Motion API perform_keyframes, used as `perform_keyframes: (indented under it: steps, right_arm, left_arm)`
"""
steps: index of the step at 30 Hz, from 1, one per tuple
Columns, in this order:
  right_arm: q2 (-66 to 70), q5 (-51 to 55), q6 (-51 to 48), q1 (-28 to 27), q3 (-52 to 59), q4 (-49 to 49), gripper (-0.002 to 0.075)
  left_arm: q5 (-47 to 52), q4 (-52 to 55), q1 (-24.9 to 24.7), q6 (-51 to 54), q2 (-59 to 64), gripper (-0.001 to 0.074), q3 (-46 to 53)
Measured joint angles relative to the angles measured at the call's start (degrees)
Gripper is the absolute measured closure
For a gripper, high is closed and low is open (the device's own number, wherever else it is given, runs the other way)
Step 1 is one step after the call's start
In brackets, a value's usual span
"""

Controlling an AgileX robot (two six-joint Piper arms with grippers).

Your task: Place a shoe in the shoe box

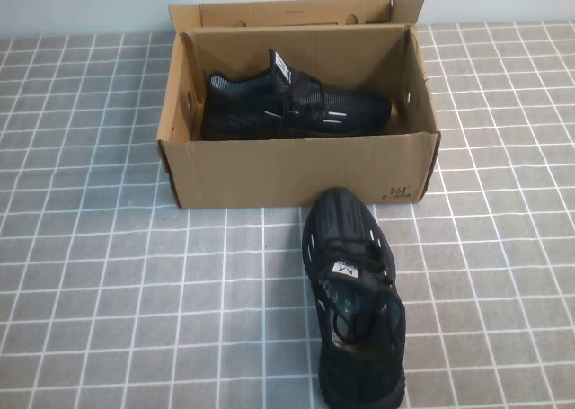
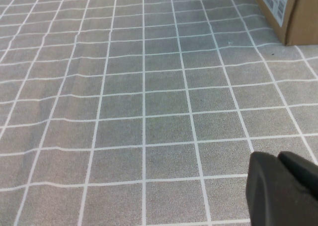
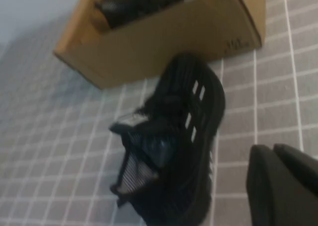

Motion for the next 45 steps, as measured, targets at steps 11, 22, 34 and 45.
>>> perform_keyframes:
  steps: [11, 22, 34, 45]
  right_arm:
    - [31.38, 18.02, -8.48, 0.00, -22.30, -11.27, 0.0742]
    - [55.47, 19.70, -11.91, 19.48, -43.21, -18.82, 0.0742]
    - [69.62, 27.10, -28.78, 35.03, -56.01, -21.78, 0.0606]
    - [78.13, 19.94, -33.84, 35.26, -56.36, -33.84, 0.0216]
  left_arm:
    - [0.00, 0.00, 0.00, 0.00, 0.00, 0.0737, 0.00]
    - [0.00, 0.00, 0.00, 0.00, 0.00, 0.0737, 0.00]
    - [0.00, 0.00, 0.00, 0.00, 0.00, 0.0737, 0.00]
    - [0.00, 0.00, 0.00, 0.00, 0.00, 0.0737, 0.00]
